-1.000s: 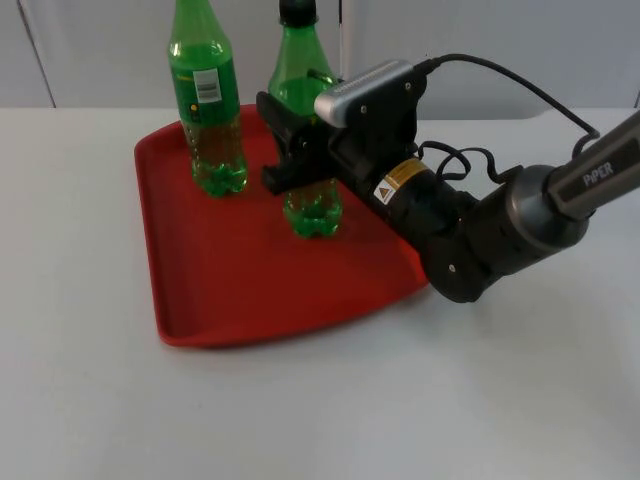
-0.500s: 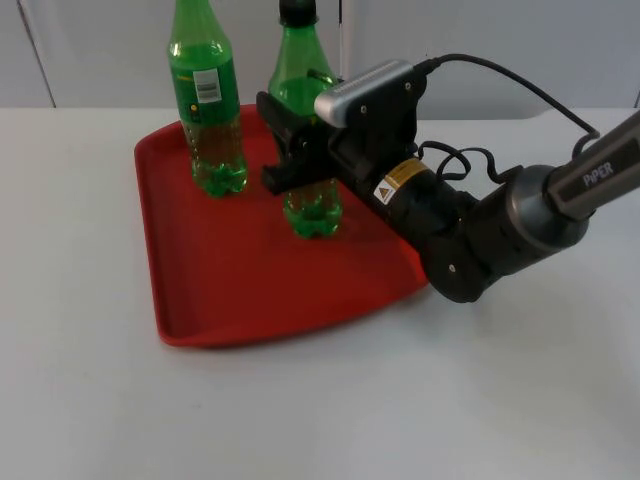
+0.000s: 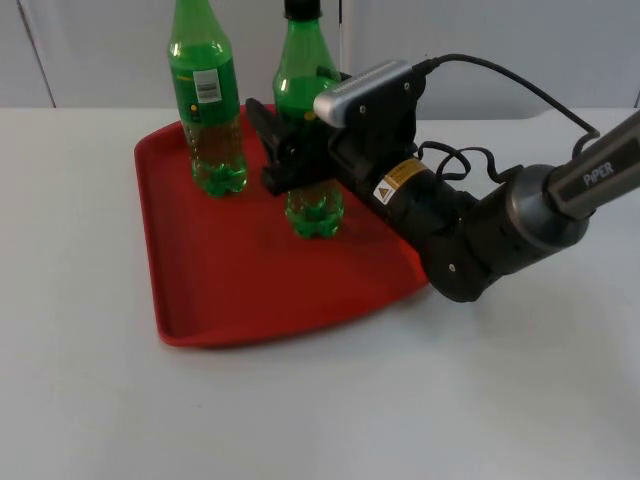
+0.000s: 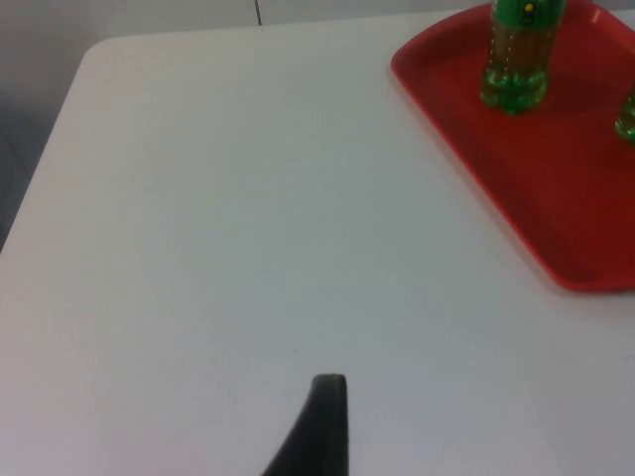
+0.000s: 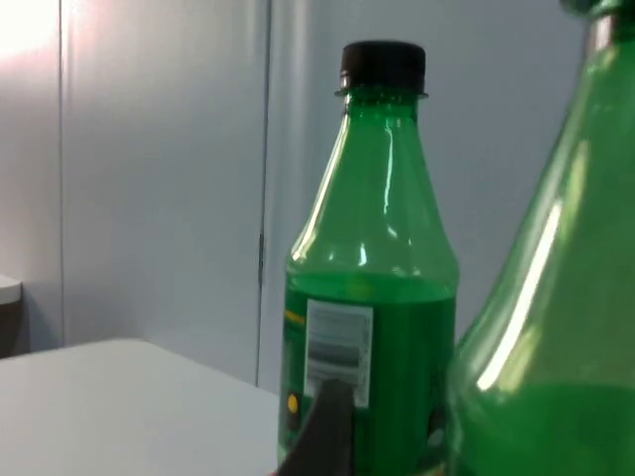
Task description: Place the bottle upright on the tray.
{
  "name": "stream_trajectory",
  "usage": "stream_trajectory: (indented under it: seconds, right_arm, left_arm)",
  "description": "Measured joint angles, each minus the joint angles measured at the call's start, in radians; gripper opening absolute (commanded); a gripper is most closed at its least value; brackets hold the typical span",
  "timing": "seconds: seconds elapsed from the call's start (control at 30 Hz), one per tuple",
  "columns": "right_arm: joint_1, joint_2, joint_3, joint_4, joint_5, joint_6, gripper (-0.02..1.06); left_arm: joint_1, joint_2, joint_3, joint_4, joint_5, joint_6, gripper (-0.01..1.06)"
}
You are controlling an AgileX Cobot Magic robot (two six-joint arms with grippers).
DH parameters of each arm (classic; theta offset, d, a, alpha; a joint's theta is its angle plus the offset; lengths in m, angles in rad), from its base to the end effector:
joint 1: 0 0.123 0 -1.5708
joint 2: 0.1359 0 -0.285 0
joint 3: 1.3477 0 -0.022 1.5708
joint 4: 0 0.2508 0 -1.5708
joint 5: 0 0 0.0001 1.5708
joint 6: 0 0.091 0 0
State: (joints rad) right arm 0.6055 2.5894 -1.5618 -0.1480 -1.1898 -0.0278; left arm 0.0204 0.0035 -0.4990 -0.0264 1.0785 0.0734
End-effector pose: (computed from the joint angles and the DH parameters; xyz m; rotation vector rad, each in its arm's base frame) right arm 0.4153 0.3026 0.0704 -0.5642 1.2230 0.5331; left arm -0.0049 -0.0022 0.2756 0.0562 2.0656 0.0260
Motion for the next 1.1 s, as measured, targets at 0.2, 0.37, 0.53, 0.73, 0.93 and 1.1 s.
stream_trajectory:
  seconds: [0.2,0.37,0.53,0.73,0.93,1.1]
  right_arm:
    - [0.0,0.0,0.0,0.002,0.071,0.035,0.76]
    - [0.0,-0.014,0.0,0.007,0.243,0.056,0.76]
    - [0.0,-0.052,0.002,0.022,0.4,0.079,0.76]
    - [0.0,-0.124,0.002,0.023,0.628,0.089,0.76]
    - [0.0,-0.205,0.002,-0.015,0.891,0.089,0.76]
    - [0.008,-0.251,0.002,-0.051,1.0,0.089,0.76]
  left_arm:
    - [0.0,0.0,0.0,0.0,0.0,0.0,0.83]
    - [0.0,0.0,0.0,0.0,0.0,0.0,0.83]
    - [0.0,0.0,0.0,0.0,0.0,0.0,0.83]
    - [0.0,0.0,0.0,0.0,0.0,0.0,0.83]
    - [0.0,0.0,0.0,0.0,0.0,0.0,0.83]
    - [0.0,0.0,0.0,0.0,0.0,0.0,0.83]
